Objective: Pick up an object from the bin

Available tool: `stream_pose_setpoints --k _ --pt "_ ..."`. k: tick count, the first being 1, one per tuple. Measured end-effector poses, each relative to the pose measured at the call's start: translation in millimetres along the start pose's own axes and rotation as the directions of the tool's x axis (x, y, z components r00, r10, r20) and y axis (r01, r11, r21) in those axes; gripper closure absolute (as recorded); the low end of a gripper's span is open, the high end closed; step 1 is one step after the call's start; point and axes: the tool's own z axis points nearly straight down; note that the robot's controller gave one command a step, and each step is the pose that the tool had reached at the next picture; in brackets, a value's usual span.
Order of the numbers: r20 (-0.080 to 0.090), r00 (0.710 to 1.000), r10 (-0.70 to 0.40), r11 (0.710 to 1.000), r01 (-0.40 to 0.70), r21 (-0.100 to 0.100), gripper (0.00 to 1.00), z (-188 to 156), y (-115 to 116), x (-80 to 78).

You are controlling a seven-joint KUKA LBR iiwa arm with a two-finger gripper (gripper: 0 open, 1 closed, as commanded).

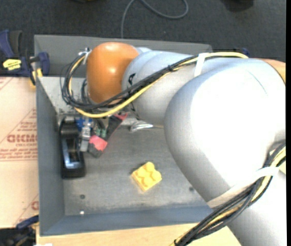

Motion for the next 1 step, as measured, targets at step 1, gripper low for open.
stream_pose_setpoints --k 1 --pt "0.009 0.980 -0.201 0.980 0.201 -0.007 0.00 1.8 12.0 -3.3"
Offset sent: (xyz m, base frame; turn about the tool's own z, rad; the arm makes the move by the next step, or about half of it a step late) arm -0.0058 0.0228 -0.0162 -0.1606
